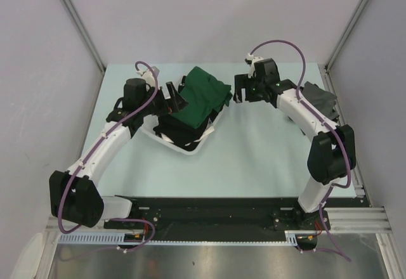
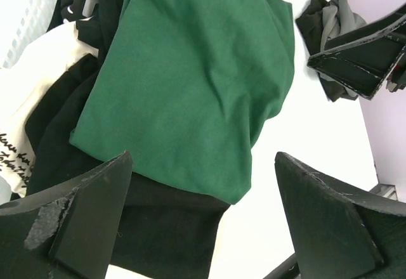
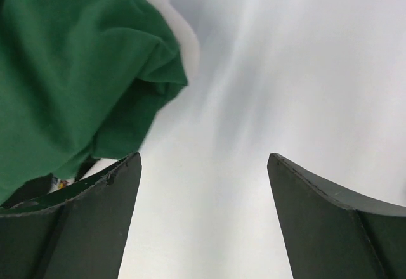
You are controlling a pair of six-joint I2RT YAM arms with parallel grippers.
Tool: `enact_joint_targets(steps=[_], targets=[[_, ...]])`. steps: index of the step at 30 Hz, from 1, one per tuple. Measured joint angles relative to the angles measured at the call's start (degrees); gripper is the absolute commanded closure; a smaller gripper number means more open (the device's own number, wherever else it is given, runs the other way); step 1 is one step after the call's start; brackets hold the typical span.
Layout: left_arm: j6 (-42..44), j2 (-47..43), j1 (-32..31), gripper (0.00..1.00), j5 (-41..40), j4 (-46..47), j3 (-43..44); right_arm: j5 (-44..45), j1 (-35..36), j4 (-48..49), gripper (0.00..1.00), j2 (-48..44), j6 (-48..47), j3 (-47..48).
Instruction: Fold and stack the t-shirts
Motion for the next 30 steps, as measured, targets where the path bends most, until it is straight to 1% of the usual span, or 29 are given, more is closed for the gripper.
enact_joint_targets(steps=[3, 15, 20, 26, 29, 30], targets=[[-0.61, 0.02, 0.00, 0.01, 0.39, 0.68, -0.09, -0.55, -1.25, -0.33, 0.14, -0.81, 0.02, -1.01], [-2.10, 0.04, 0.00, 0.00, 0.90, 2.62, -0.28, -7.21, -1.01, 0.07, 0.15, -0.79, 2.25, -1.81], [-2.10, 0.04, 0.00, 0.00, 0.90, 2.60, -0.55, -9.75, -0.72, 1.70, 0.16, -0.35, 3.61, -1.81], [-2.03, 0.04, 0.00, 0.01, 0.90, 2.58, -0.55, -12.55, 0.48, 4.79, 0.18, 2.47, 5.46, -1.77], [-1.92, 0.02, 0.00, 0.01, 0.85, 2.45, -0.52, -13.38, 1.51, 5.27, 0.28, 5.22, 5.68, -0.83], [-1.90, 0.00, 0.00, 0.01, 0.83, 2.29, -0.55, -13.66, 1.70, 5.42, 0.37, 6.27, 5.66, -0.31]])
